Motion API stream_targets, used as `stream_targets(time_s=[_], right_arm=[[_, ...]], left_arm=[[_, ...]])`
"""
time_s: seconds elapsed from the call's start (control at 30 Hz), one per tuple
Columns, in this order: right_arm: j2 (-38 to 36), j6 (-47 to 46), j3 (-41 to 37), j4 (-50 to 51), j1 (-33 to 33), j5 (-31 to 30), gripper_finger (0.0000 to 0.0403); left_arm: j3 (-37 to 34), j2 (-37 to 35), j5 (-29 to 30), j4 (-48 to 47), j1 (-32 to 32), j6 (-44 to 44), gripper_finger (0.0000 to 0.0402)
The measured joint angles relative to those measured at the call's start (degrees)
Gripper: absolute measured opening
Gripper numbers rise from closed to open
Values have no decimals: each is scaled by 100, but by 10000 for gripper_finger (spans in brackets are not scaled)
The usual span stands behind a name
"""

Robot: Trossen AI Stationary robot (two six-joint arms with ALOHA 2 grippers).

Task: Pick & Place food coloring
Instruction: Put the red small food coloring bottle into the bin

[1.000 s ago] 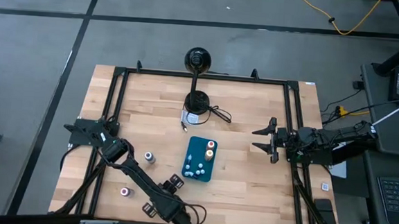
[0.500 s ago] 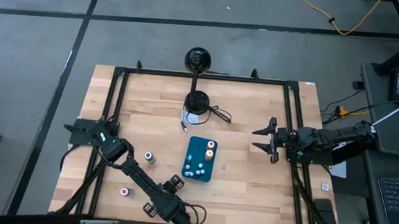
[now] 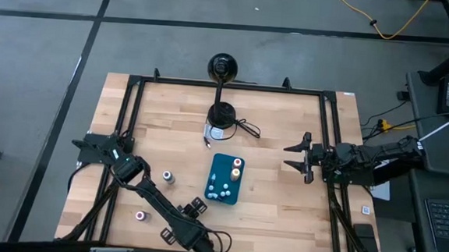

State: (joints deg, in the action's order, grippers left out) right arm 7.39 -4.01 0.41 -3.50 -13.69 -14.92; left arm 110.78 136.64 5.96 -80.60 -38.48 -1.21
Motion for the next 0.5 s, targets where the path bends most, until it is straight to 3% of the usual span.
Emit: stream_targets(time_s=[0.5], right_arm=[[0,0,0,0,1,0,223]], left_arm=[[-4,10,-48,-7,-13,148,57]])
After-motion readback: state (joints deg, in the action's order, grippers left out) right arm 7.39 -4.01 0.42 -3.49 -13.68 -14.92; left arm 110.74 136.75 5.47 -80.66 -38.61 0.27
